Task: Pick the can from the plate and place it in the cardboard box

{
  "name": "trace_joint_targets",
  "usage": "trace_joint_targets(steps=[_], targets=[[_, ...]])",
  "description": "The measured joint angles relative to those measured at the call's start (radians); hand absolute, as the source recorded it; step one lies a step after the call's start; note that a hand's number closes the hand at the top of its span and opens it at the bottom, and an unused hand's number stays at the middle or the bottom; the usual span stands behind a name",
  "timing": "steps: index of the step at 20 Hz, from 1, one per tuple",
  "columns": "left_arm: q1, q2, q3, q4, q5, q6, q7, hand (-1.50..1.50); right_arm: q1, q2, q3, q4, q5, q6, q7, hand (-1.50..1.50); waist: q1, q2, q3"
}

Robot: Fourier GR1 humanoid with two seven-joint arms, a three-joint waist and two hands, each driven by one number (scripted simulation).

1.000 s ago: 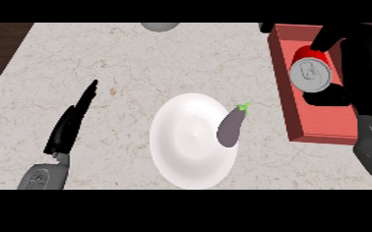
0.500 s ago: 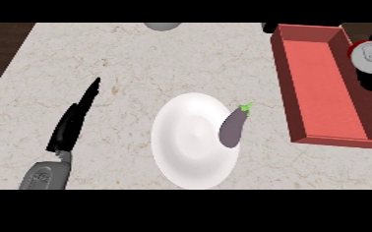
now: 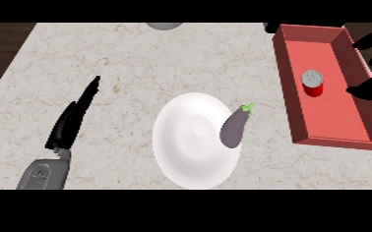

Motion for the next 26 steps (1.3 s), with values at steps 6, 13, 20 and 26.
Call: trace_joint_targets(steps=[6, 13, 20, 26], targets=[[0.003, -0.006, 0.001, -0.005, 0.000, 0.003, 0.000, 0.00, -0.021, 0.081, -0.088, 0.104, -0.071, -0.152, -0.202, -1.50, 0.002, 0.000, 0.001], [0.016, -0.007, -0.001, -0.017, -0.002, -0.001, 0.002, 0.00, -0.078, 0.177, -0.247, 0.198, -0.236, -0.270, -0.351, -1.50, 0.003, -0.001, 0.001], [0.020, -0.009, 0.000, -0.026, -0.004, -0.002, 0.006, 0.00, -0.093, 0.171, -0.434, 0.332, -0.402, -0.307, -0.488, -1.50, -0.001, 0.000, 0.001], [0.017, -0.022, -0.008, -0.034, -0.018, 0.009, 0.016, 0.00, -0.080, 0.101, -0.564, 0.493, -0.501, -0.299, -0.687, -1.50, -0.001, 0.000, 0.001]])
